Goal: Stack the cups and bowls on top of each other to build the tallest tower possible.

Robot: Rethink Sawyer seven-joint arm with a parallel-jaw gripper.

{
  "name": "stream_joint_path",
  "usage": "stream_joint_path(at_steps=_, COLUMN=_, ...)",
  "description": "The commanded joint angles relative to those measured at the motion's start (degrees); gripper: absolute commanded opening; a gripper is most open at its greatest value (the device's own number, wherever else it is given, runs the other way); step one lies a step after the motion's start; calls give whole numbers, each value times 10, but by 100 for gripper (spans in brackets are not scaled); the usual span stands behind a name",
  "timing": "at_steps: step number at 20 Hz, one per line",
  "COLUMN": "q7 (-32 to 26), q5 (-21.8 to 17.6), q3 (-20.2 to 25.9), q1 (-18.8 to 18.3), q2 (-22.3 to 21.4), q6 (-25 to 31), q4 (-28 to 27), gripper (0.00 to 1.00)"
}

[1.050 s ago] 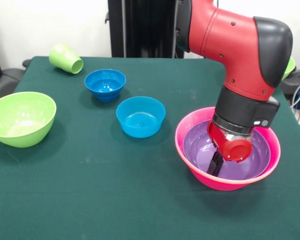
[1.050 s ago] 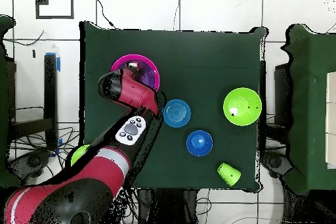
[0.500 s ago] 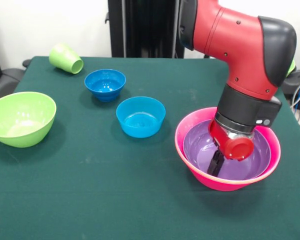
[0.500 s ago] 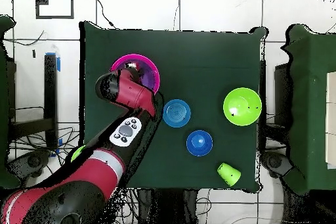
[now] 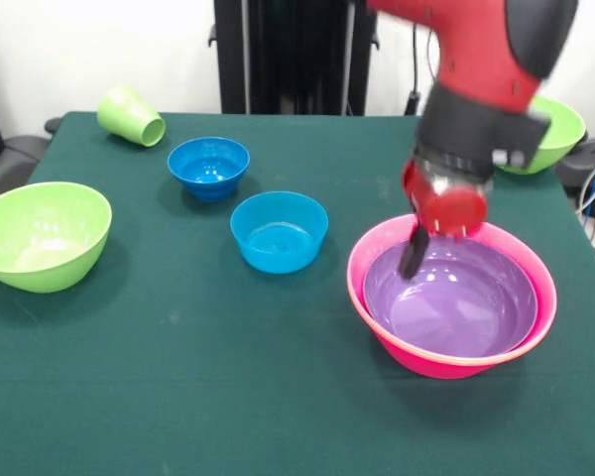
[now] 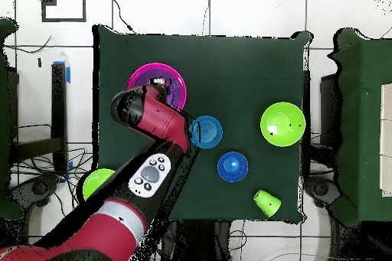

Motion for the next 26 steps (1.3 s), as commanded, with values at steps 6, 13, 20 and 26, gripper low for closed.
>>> stream_joint_path(at_steps=6, q7=-102, q5=-95, q3=77, q1=-57, q2=-273, q6=157, q4=234, gripper=0)
stream_joint_path(at_steps=13, q7=-168, q5=-175, q3=93, q1=-111, q2=-356, q6=155, q4=313, gripper=0)
stream_joint_path(at_steps=20, q7=-154, q5=-224, q3=140, q1=-132, q2=-400, q6=127, q4=365, gripper=0)
stream_joint_path(at_steps=26, q7=-126, q5=-277, q3=170, q1=-134, q2=-429, q6=103, q4=387, gripper=0)
